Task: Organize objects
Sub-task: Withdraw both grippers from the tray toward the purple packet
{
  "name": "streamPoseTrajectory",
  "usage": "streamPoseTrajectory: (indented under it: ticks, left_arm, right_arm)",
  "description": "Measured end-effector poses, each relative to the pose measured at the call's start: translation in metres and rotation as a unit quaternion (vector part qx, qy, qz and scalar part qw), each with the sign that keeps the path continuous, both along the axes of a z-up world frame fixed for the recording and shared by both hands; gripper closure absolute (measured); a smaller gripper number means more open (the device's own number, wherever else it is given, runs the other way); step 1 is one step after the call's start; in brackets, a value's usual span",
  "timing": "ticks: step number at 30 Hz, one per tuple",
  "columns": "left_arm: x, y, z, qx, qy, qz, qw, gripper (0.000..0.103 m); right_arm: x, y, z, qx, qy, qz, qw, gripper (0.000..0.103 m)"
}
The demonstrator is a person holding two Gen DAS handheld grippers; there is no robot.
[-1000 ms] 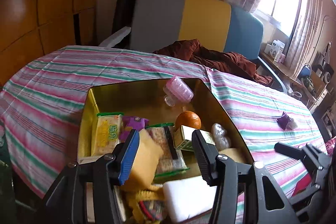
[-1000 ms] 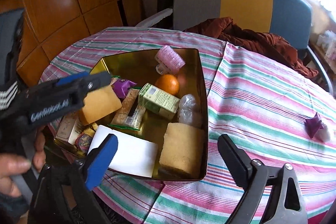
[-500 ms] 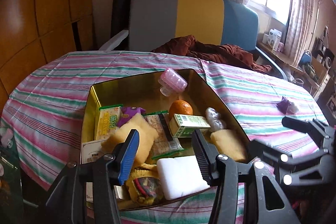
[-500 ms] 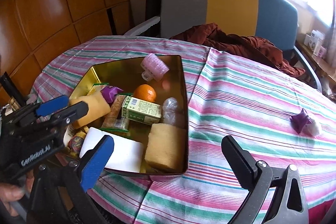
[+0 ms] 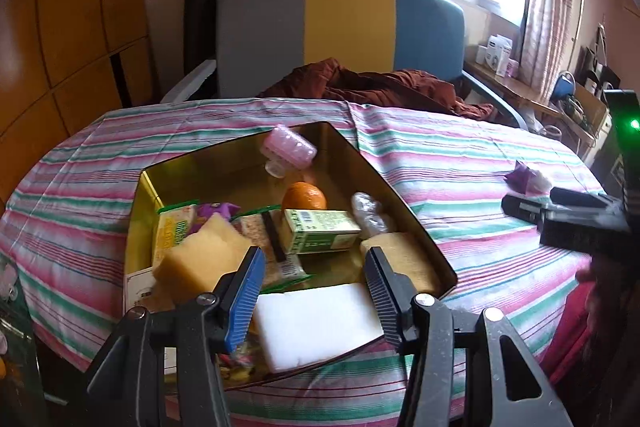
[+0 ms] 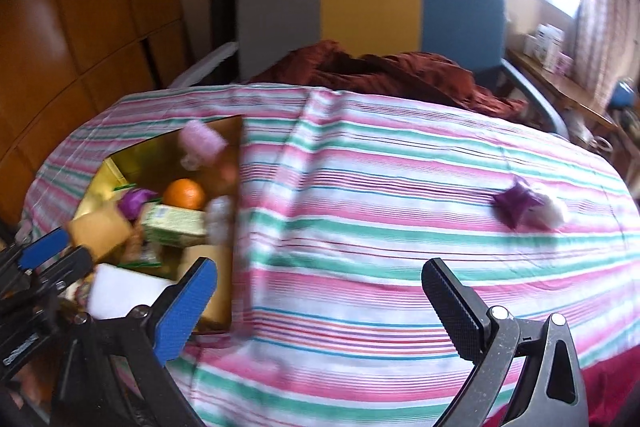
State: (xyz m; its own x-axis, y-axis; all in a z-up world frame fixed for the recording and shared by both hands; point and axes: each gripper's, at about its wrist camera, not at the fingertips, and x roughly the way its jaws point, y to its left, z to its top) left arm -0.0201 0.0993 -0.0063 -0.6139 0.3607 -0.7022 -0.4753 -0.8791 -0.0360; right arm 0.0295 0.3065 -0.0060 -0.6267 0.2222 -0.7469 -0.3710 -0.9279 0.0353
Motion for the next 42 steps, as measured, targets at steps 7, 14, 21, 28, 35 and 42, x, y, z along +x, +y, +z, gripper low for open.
streamPoseTrajectory:
  ticks: [7, 14, 21, 28, 35, 42]
  left_arm:
    - [0.004, 0.021, -0.001, -0.008, -0.002, -0.024, 0.9997, 0.05]
    - [0.007, 0.048, -0.002, -0.017, -0.006, -0.055, 0.9984, 0.05]
    - [0.013, 0.076, -0.005, -0.02, -0.014, -0.088, 0.9958, 0.05]
    - [0.017, 0.098, -0.014, -0.028, -0.031, -0.117, 0.9922, 0.05]
    - [0.02, 0.121, -0.022, -0.041, -0.047, -0.139, 0.9883, 0.05]
    - [0.021, 0.152, -0.03, -0.055, -0.059, -0.165, 0.983, 0.05]
  right_arm:
    - [0.013, 0.059, 0.001, -0.002, -0.01, -0.067, 0.998, 0.0]
    - [0.027, 0.116, 0.005, -0.004, -0.018, -0.121, 0.993, 0.0]
    - [0.042, 0.173, 0.008, -0.012, -0.019, -0.178, 0.984, 0.0]
    - [0.058, 0.236, 0.009, -0.033, -0.017, -0.249, 0.968, 0.0]
    - [0.067, 0.295, -0.004, -0.071, -0.013, -0.318, 0.945, 0.0]
    - [0.049, 0.331, -0.028, -0.12, -0.02, -0.331, 0.936, 0.0]
